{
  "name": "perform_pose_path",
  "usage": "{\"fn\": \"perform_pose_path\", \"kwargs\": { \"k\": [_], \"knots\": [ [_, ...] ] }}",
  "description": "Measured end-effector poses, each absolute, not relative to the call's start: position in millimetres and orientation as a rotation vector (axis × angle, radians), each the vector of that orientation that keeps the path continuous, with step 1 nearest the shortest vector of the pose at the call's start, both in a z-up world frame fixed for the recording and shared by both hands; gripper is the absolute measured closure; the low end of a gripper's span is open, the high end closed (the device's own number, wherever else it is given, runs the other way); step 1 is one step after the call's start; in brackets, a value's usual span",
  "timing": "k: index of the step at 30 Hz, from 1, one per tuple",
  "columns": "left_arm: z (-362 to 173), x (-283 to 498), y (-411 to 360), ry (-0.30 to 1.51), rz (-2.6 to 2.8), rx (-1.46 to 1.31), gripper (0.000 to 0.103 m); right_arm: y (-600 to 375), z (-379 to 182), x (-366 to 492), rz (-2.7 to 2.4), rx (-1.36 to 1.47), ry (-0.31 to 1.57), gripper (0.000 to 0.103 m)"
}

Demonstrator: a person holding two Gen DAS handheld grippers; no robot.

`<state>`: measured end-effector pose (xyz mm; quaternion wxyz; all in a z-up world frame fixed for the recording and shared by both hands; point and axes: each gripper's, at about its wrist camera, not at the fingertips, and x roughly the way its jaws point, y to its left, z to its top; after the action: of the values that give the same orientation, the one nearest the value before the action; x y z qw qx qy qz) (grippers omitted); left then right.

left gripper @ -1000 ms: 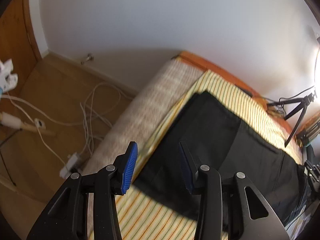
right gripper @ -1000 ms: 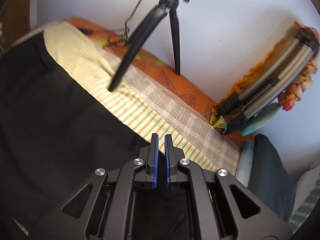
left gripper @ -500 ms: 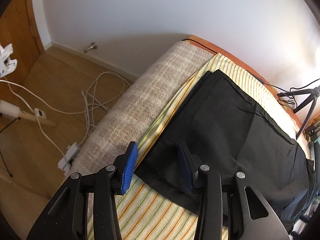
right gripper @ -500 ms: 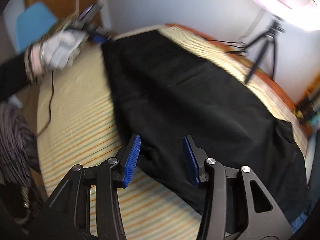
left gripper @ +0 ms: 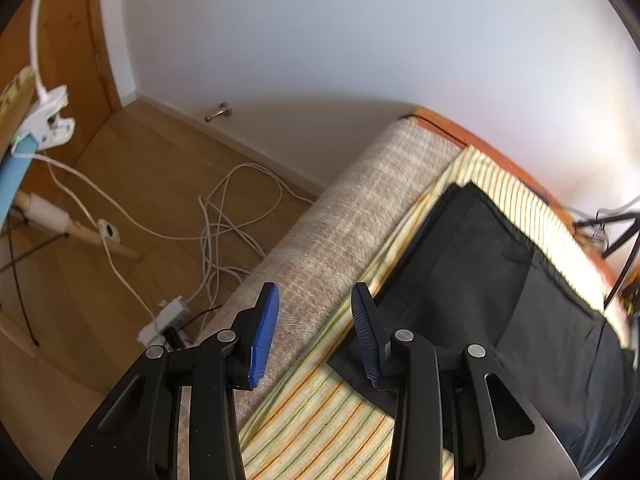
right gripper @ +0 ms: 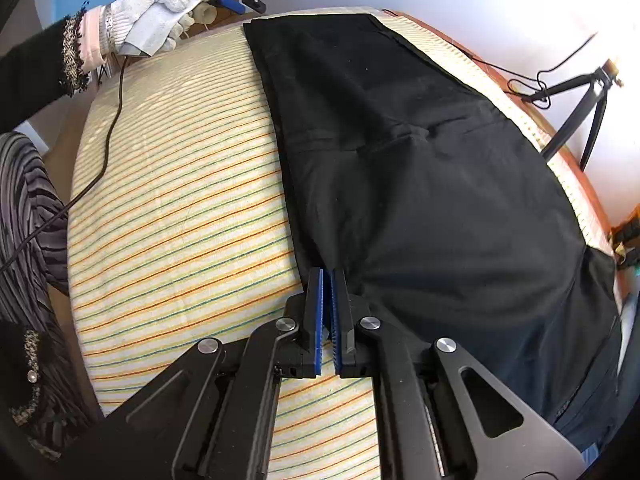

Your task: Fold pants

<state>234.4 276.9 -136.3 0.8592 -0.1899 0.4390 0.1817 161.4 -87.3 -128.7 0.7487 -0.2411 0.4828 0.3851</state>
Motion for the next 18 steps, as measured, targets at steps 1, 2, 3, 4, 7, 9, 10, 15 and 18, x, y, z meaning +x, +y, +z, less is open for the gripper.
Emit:
{"fn": "perform_pose_path", "kwargs": {
  "k": [1, 2, 3, 4, 7, 9, 10, 15, 18],
  "knots": [
    [-134.3, 233.6, 276.6, 0.911, 0.368, -0.414, 0.070, -88.6, -126.4, 163.9, 0.829, -0.517, 1.046, 0.098],
    [-131.8, 234.3, 273.2, 0.907, 0.341, -0.422, 0.070, -89.5, -124.4, 167.8, 0.820, -0.501, 1.038, 0.098],
    [-130.3, 235.4, 268.0, 0.909, 0.314, -0.419, 0.070, -89.7, -122.2, 169.2, 0.817, -0.484, 1.033, 0.098],
    [-129.1, 238.4, 261.4, 0.915, 0.281, -0.407, 0.070, -91.5, -120.3, 171.4, 0.814, -0.460, 1.033, 0.098],
    [-132.8, 252.8, 230.7, 0.964, 0.203, -0.289, 0.064, -91.0, -120.2, 175.0, 0.793, -0.434, 1.041, 0.096],
    [-142.2, 261.8, 214.8, 1.003, 0.227, -0.195, 0.064, -91.8, -122.8, 173.1, 0.777, -0.428, 1.045, 0.084],
    [-147.4, 264.3, 212.2, 1.020, 0.242, -0.174, 0.064, -92.5, -124.2, 171.9, 0.772, -0.424, 1.048, 0.082],
    [-157.8, 257.2, 217.8, 0.991, 0.344, -0.056, 0.059, -115.5, -116.0, 164.7, 0.706, -0.353, 1.035, 0.074],
    [-161.2, 248.5, 234.8, 0.974, 0.331, -0.130, 0.050, -152.8, -105.0, 161.5, 0.609, -0.237, 1.011, 0.054]
  ]
}}
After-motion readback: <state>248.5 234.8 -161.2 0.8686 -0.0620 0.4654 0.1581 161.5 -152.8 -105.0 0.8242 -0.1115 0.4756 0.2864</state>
